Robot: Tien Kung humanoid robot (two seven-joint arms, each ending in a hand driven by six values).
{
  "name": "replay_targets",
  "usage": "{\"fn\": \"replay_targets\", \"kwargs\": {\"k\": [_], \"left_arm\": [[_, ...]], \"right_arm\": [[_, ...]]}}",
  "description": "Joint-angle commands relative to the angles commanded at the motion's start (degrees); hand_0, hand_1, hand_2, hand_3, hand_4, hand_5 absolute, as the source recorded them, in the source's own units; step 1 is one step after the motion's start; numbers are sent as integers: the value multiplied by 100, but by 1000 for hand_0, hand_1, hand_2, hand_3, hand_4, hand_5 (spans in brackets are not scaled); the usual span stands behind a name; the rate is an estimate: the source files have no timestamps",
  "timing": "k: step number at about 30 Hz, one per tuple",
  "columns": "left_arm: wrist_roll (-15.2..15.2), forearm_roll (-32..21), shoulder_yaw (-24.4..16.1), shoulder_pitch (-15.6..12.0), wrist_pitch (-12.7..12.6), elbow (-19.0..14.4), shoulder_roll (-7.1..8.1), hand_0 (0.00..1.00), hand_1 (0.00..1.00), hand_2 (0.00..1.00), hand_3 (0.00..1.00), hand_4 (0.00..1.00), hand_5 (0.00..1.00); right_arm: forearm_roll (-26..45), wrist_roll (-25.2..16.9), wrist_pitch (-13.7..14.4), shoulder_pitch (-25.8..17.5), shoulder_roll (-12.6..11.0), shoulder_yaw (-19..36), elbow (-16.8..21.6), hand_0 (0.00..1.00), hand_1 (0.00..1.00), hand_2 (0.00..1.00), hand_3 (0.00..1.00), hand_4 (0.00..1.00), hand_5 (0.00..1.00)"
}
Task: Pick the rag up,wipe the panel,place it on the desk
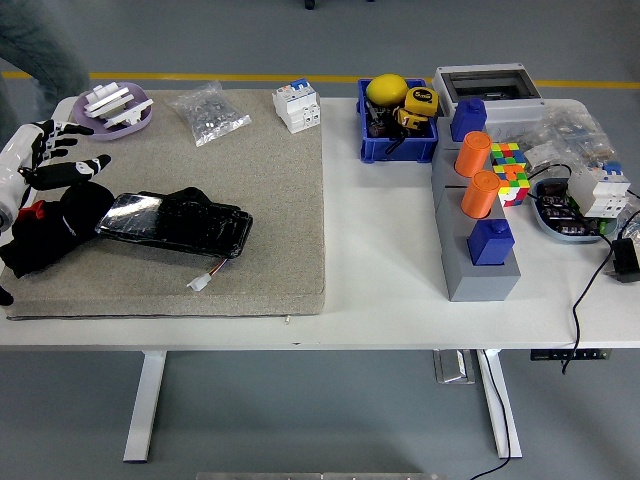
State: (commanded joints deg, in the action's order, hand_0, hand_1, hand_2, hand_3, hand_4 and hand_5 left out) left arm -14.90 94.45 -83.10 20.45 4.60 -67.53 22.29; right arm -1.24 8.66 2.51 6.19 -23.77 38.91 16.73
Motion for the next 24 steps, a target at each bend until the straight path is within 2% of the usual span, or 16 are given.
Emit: {"fn": "replay_targets", "kwargs": {"k": [2, 6, 7, 20, 24], "left_arm": [[-63, 223, 6, 22, 70, 49, 6, 997, 998, 998, 973, 998, 304], [-268, 1153, 49, 142, 281, 317, 31, 997, 998, 998, 973, 998, 304], [-275, 1274, 69, 176, 291, 382, 40, 998, 998, 998, 998, 998, 316], [-285, 1288, 496, 542, 307, 1156, 119, 998, 998, 998, 971, 998, 340], [-214, 1290, 694, 658, 127, 1457, 131, 998, 998, 998, 971, 998, 340]], "right_arm": [[-1, 0, 2, 1, -3, 1, 1, 751, 623, 635, 561, 906, 428], [13, 5, 5, 5, -24, -24, 3, 751, 623, 635, 561, 906, 428], [10, 6, 7, 5, -28, -20, 4, 752, 623, 632, 561, 906, 427], [-21, 4, 43, 25, -43, 24, 3, 751, 623, 630, 561, 903, 425], [-51, 3, 52, 17, -49, 55, 14, 751, 623, 630, 561, 903, 425]]}}
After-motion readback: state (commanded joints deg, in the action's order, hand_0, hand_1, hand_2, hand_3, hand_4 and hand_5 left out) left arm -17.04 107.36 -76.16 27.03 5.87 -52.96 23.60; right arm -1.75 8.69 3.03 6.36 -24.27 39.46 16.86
